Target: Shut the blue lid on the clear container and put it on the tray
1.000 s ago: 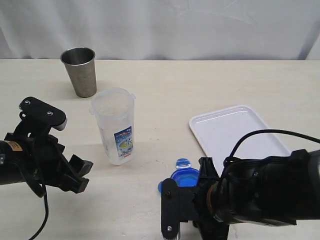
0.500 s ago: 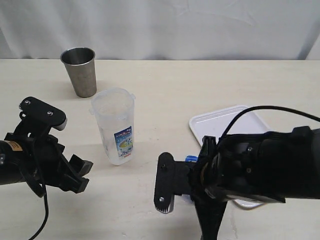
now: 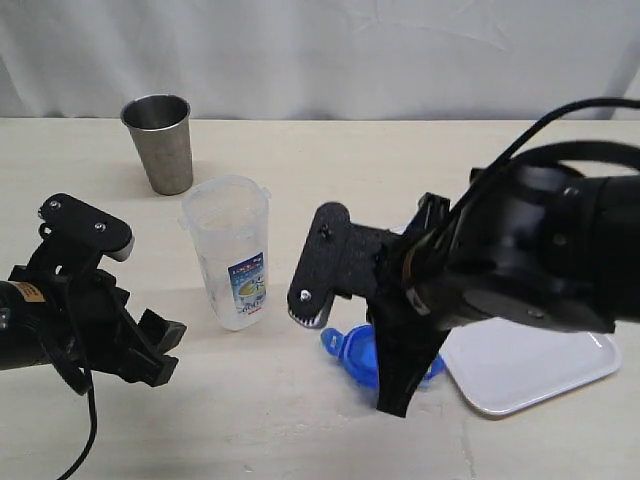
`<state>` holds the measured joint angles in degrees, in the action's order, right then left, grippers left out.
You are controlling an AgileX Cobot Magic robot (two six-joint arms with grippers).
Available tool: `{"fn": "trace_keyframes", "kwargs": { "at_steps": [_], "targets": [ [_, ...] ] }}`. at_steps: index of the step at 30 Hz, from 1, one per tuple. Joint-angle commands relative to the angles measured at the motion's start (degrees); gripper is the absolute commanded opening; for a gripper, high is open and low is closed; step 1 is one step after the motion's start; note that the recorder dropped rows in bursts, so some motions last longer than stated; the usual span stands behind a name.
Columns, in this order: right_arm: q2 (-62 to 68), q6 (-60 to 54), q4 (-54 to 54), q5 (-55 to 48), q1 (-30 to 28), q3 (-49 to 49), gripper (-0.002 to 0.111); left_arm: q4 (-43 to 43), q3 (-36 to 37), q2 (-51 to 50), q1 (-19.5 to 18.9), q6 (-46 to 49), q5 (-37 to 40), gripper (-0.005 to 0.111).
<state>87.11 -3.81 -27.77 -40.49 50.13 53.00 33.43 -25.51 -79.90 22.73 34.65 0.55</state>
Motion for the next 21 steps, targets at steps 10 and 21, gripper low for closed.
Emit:
{"fn": "trace_keyframes", "kwargs": {
  "at_steps": [10,21],
  "targets": [
    [-1.2,-16.5,23.4,-10.9,-0.1,4.8,0.015,0.1,0.2,0.4,-0.1,-0.3,0.3,0.067],
    [6.6,-9.9,20.5,2.0,-0.3,-5.5,0.039,0.1,0.2,0.4,-0.1,-0.3,0.3,0.067]
  ]
}}
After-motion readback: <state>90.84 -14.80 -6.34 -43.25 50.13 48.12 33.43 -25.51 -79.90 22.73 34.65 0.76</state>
